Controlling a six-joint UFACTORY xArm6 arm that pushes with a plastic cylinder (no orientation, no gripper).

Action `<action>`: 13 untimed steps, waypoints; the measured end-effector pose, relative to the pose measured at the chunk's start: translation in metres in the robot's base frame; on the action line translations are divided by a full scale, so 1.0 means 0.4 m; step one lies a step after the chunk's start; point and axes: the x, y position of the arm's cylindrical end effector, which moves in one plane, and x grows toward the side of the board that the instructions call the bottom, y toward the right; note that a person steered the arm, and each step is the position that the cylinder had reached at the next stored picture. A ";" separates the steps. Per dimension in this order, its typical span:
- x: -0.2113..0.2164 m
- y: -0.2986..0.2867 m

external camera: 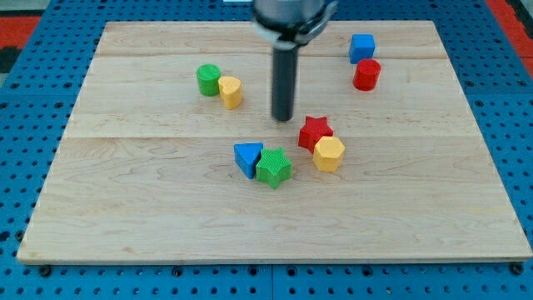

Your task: Push red star towards red circle

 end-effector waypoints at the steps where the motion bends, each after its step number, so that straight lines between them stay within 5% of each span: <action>1: 0.116 0.012; 4: -0.003 0.223; 8: -0.072 0.136; 10: -0.070 0.281; 11: -0.068 0.325; 13: 0.132 0.267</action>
